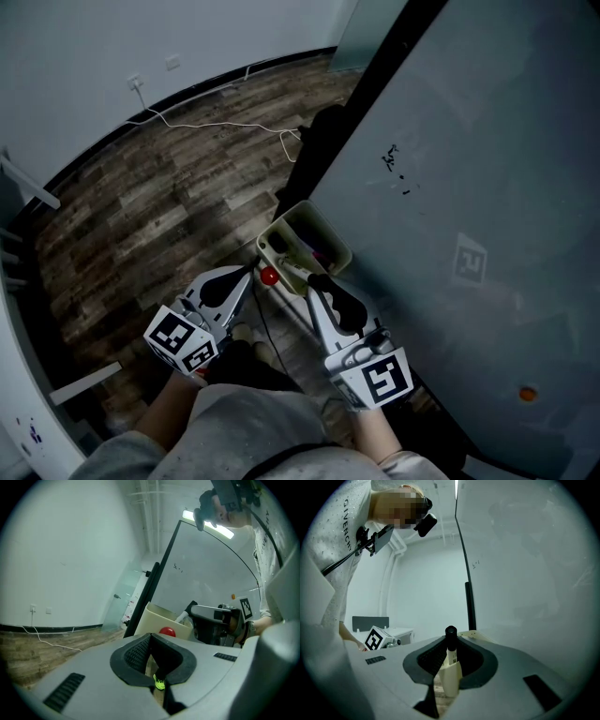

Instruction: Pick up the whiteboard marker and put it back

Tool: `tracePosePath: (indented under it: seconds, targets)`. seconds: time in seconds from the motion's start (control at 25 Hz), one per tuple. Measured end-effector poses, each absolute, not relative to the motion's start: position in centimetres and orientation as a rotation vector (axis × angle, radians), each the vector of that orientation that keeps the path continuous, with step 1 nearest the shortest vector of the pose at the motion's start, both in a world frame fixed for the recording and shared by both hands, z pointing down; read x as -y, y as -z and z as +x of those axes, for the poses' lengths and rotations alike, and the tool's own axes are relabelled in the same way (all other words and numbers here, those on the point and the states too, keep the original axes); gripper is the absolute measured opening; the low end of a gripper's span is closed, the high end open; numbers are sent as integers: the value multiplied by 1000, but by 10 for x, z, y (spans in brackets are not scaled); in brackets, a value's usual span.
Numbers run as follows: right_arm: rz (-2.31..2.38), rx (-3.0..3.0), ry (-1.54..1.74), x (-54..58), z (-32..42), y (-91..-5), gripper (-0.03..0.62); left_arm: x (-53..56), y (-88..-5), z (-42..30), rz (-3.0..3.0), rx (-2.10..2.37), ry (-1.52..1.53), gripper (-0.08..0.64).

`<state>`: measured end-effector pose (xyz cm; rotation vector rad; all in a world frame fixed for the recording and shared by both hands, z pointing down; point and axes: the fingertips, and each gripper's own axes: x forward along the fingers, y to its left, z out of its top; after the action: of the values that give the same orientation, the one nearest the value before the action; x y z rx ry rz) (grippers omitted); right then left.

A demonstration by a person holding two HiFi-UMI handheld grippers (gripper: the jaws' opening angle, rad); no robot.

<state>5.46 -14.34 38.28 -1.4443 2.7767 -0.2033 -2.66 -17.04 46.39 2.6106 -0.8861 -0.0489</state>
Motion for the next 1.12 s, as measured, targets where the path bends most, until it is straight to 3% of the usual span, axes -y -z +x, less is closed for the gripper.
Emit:
tracePosePath:
  seconds: [1.12]
  targets:
    - [-1501, -2798, 139, 141, 52, -393, 77, 167, -478, -32, 2556, 906, 58, 15]
